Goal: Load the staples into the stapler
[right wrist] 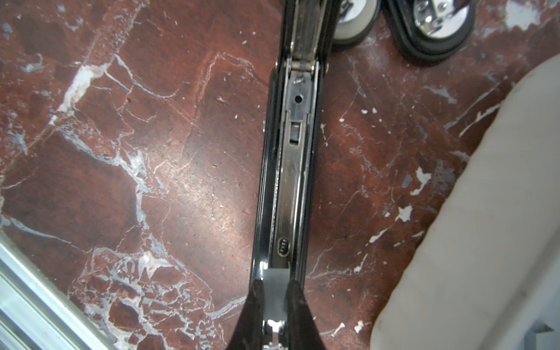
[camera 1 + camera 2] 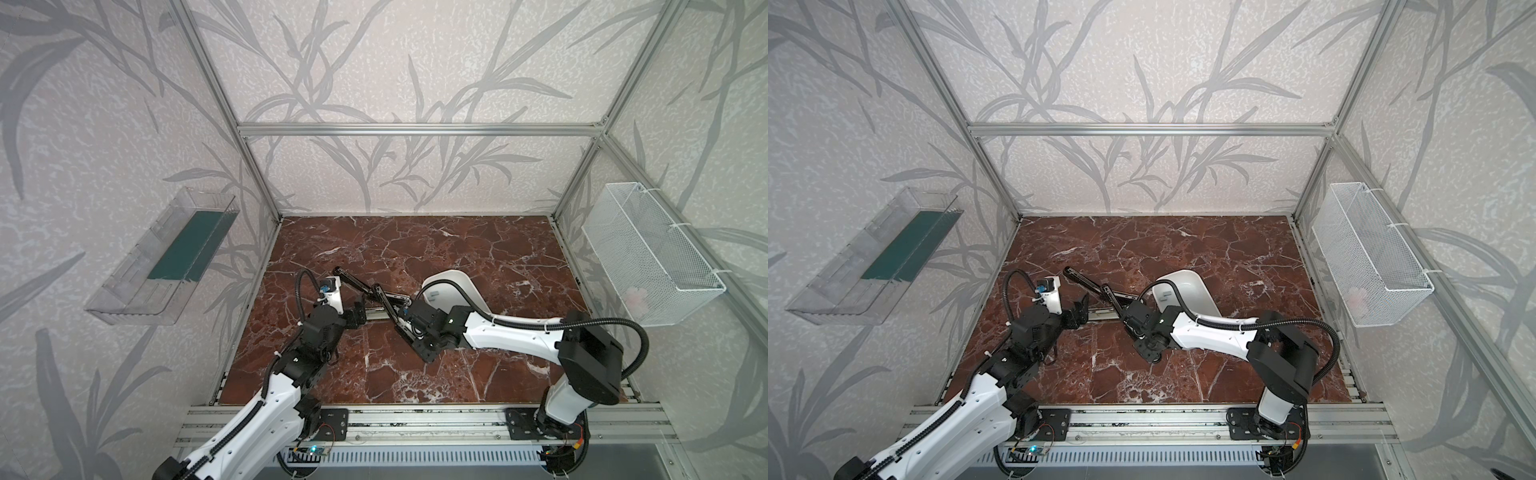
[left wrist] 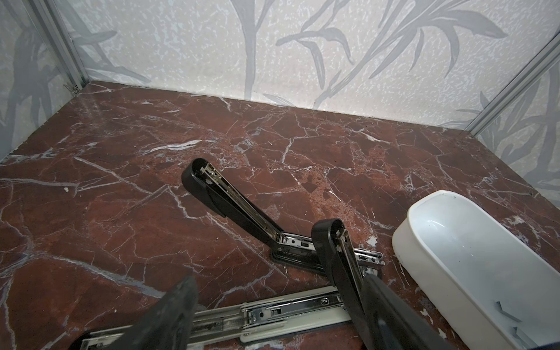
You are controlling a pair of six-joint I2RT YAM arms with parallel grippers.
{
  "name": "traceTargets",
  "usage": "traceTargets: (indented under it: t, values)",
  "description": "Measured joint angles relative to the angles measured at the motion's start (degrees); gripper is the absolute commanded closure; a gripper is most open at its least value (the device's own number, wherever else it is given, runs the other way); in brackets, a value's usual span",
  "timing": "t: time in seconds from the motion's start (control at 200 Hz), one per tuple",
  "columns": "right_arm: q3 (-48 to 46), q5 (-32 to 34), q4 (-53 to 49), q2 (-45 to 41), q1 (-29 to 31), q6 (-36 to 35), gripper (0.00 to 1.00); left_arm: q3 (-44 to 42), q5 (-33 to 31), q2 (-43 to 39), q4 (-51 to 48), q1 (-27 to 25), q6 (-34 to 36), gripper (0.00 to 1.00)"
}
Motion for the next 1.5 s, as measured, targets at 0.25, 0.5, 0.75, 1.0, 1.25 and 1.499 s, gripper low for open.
traceTargets:
  t: [0.25,0.5,0.75,1.0,1.25,1.499]
  values:
    - [-0.02,-0.02,0.00,-0.22,0.00,0.00,0.99,0.00,0.00,0.00,0.00,0.00,0.00,0.14]
    - [-0.22,0.00,0.17,-1.99,0.00,0.00,0.99,0.00,-0.13,0.00,0.00,0.00,0.00,0.14]
    - [-0.79,-0.07,0.26,-1.46,0.00,0.11,0.99,0.00,-0.15,0.00,0.00,0.00,0.00,0.14]
    - [-0.79,-0.07,0.31,-1.20,0.00,0.17,0.99,0.00,-0.17,0.00,0.00,0.00,0.00,0.14]
    - [-0.79,-0.11,0.74,-0.74,0.00,0.22,0.99,0.00,-0.20,0.00,0.00,0.00,0.00,0.14]
    - [-0.85,-0.24,1.40,-0.20,0.00,0.42,0.99,0.00,-0.20,0.00,0.00,0.00,0.00,0.14]
